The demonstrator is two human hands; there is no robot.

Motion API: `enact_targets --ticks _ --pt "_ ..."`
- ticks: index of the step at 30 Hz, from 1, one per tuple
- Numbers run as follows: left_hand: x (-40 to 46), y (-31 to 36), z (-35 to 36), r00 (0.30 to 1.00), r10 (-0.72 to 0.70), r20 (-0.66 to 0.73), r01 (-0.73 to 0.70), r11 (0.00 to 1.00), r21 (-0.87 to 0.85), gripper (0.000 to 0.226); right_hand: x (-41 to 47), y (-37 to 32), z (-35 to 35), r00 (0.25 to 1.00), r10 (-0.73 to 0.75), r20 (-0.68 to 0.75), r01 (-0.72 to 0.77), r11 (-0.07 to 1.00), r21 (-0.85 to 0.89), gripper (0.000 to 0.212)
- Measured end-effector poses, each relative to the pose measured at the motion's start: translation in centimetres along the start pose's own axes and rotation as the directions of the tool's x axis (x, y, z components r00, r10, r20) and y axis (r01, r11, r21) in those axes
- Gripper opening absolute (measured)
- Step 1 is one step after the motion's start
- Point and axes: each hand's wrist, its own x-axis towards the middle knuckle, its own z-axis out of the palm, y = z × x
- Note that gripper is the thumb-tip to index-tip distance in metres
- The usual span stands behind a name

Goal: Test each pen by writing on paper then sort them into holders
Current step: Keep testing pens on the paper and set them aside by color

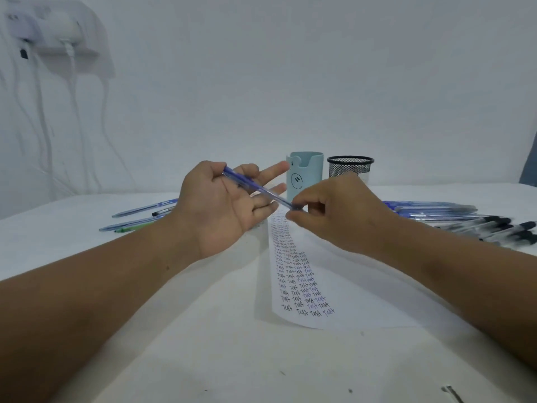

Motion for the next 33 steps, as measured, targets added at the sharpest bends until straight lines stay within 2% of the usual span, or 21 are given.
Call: enact_targets --ticks 3,5,6,8,10,11,12,15,18,25,33 --pt "0.0 0.0 -0.4 0.998 0.019 -0.065 0.003 0.951 0.310 0.044 0.1 0.6 -0.9 0.989 0.144 0.033 -0.143 0.989 -0.025 0.016" --pt "0.0 -0.5 -0.6 0.993 0.057 -0.106 0.011 0.831 0.556 0.046 -0.2 1.0 -1.1 0.946 0.307 0.106 -0.324 0.918 0.228 0.018" --pt "-0.2 -0.9 -0.7 0.993 0.067 -0.099 0.019 0.732 0.681 0.037 -0.4 1.0 -1.1 0.912 0.372 0.172 -0.410 0.819 0.402 0.019" --pt "-0.4 -1.4 -1.2 0.998 0.061 -0.011 -0.016 0.426 0.905 0.013 -0.7 0.9 -0.8 0.856 0.426 0.293 -0.512 0.613 0.602 0.022" --pt "-0.5 -1.6 -1.5 0.995 -0.044 0.085 -0.079 0.126 0.989 0.011 -0.8 0.6 -0.2 0.833 0.415 0.366 -0.549 0.535 0.642 0.023" --pt "-0.5 -1.6 -1.6 0.991 -0.092 0.095 -0.091 0.045 0.995 0.015 -0.8 0.5 0.0 0.833 0.396 0.388 -0.551 0.522 0.651 0.021" --pt "-0.5 -1.5 -1.6 0.989 -0.115 0.093 -0.091 0.020 0.996 0.017 -0.7 0.4 0.2 0.838 0.377 0.395 -0.545 0.520 0.658 0.021" --pt "-0.3 -1.4 -1.7 0.988 -0.119 0.098 -0.094 0.042 0.995 0.019 -0.4 0.3 0.7 0.851 0.338 0.403 -0.526 0.534 0.662 0.031" --pt "-0.2 -1.3 -2.0 0.986 -0.115 0.124 -0.121 0.032 0.992 0.021 -0.6 0.2 0.8 0.860 0.309 0.406 -0.509 0.578 0.638 0.028" --pt "0.0 -1.3 -2.0 0.981 -0.126 0.150 -0.148 0.021 0.989 0.022 -0.5 0.5 1.6 0.872 0.306 0.382 -0.478 0.695 0.536 0.032" --pt "0.0 -1.3 -2.2 0.978 -0.129 0.162 -0.162 0.014 0.987 0.021 -0.5 0.2 1.5 0.888 0.293 0.354 -0.437 0.780 0.449 0.034"
